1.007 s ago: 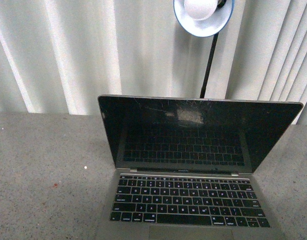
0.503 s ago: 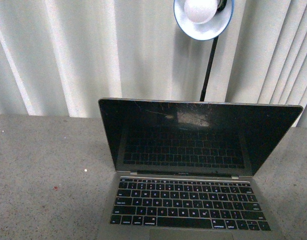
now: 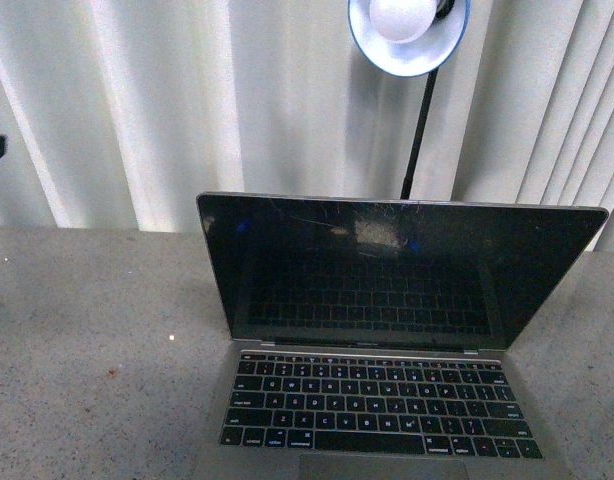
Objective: Close laptop
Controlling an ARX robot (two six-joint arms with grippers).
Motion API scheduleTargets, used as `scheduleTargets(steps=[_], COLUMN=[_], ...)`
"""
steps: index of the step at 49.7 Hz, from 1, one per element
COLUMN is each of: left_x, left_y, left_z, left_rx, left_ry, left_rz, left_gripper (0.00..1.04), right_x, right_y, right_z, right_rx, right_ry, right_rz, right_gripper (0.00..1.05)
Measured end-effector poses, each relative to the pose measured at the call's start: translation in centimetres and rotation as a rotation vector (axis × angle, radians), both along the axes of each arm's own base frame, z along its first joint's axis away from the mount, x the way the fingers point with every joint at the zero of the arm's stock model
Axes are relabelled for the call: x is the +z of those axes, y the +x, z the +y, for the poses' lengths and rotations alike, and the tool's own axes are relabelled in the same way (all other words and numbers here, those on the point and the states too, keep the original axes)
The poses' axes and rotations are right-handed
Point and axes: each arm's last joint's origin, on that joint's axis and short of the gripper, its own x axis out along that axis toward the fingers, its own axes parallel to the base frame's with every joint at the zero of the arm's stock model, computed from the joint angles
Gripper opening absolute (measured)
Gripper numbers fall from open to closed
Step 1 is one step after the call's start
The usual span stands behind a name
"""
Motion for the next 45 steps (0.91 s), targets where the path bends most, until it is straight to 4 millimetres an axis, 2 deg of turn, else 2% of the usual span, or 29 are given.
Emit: scheduleTargets(steps=[5,12,22,26,33,45], left_x=[1.6,3.6,5.3,5.9,7.1,8.0], left_y=[3.1,6.9,9.7,10.9,12.8,13.8], left_z=[-1.0,-3.4,-5.1,-5.9,-7.3,-9.6], left_rx=[-0.111,-0.279,-0.364,-0.392,-0.406,-0.427], left_ry=[0.171,0.519,0.746,0.83,0.891,0.944], left_rz=[0.004,0.046,0.128,0.212,0.312,0.325], left_gripper=[0.98,0.98,0.98,0.98,0.98,0.98], right_x=[0.8,1.6,2.7,3.5,4.7,4.2], right_y=[3.3,7.8,11.3,12.6,13.7,14.2], right_z=[0.0,0.1,0.5,1.0,2.4,4.4], right_rx=[0.133,0.29,0.431,0.517,0.682,0.831], right_ry=[-0.22,-0.517,-0.727,-0.805,-0.871,-0.952], right_rz=[0.041,0.118,0.167,0.184,0.198,0.272], right_gripper=[0.97,0.97,0.97,0.97,0.97,0.97])
